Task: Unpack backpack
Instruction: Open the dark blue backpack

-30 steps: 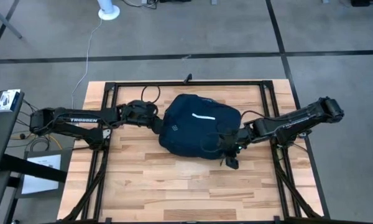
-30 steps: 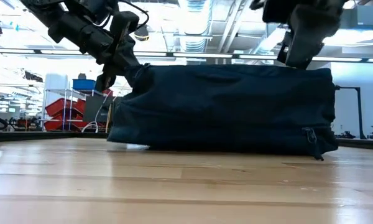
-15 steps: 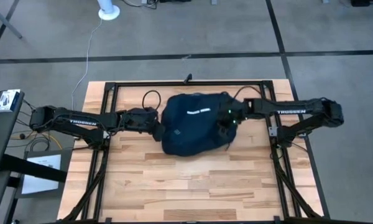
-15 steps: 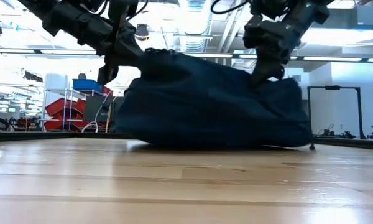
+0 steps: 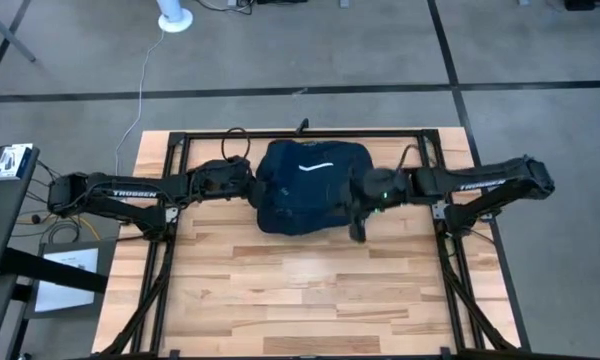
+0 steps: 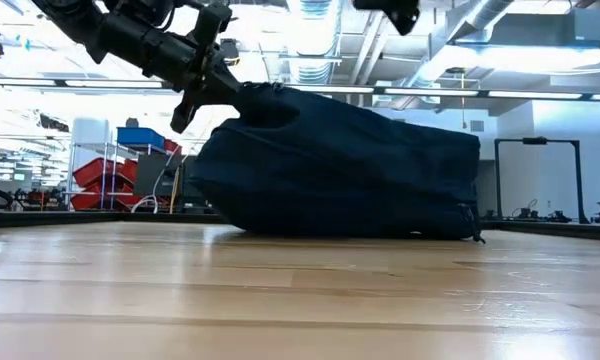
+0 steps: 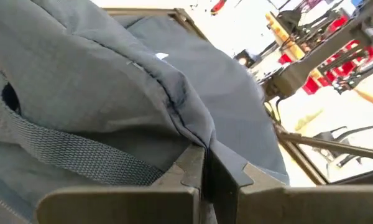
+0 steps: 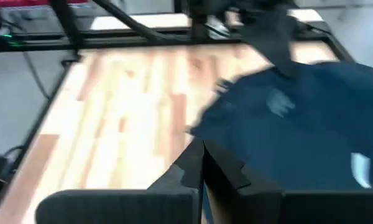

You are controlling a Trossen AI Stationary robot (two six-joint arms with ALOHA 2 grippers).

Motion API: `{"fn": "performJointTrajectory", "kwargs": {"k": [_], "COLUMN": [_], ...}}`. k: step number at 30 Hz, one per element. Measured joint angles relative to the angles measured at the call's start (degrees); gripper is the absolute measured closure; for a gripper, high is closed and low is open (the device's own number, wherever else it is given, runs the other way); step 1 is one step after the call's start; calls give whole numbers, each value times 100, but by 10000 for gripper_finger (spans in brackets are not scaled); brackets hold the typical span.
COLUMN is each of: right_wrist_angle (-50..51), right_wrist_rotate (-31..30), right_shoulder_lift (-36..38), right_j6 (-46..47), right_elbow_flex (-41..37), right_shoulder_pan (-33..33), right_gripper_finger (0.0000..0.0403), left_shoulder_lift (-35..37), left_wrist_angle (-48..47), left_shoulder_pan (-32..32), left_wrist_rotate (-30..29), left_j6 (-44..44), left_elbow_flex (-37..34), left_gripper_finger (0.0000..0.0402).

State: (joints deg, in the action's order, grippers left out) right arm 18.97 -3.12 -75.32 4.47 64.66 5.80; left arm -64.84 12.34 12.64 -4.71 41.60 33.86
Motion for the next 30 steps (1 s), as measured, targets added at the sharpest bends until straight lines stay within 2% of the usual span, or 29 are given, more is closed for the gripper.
{"fn": "performJointTrajectory", "kwargs": {"k": [2, 6, 9, 13, 15, 18, 24, 30], "right_wrist_angle": [-197, -538, -1025, -1848, -2171, -2259, -2253, -2000], "right_wrist_rotate": [-6, 108, 137, 130, -120, -424, -485, -514], "right_shoulder_lift": [-219, -770, -1244, -1877, -2092, -2312, -2264, -1892], "right_j6": [495, 2238, 3360, 4281, 4757, 5180, 5399, 5399], "right_elbow_flex": [0, -2, -2, -4, -4, 0, -11, 0], "right_shoulder_pan": [69, 37, 138, 320, 360, 335, 300, 319], "right_gripper_finger": [398, 374, 344, 297, 273, 236, 179, 164], "left_shoulder_lift": [0, 0, 0, 0, 0, 0, 0, 0], "left_wrist_angle": [153, 423, 411, 354, 355, 343, 226, 204], "left_shoulder_pan": [-2, 0, 0, -28, -58, -97, -109, -109], "left_wrist_rotate": [-52, -92, -96, -99, -101, -101, -88, -51], "left_j6": [-2, -91, -242, -397, -476, -744, -902, -909], "left_elbow_flex": [-1, -1, -1, -1, -1, -1, 1, 1], "left_gripper_finger": [402, 402, 402, 402, 402, 402, 401, 402]}}
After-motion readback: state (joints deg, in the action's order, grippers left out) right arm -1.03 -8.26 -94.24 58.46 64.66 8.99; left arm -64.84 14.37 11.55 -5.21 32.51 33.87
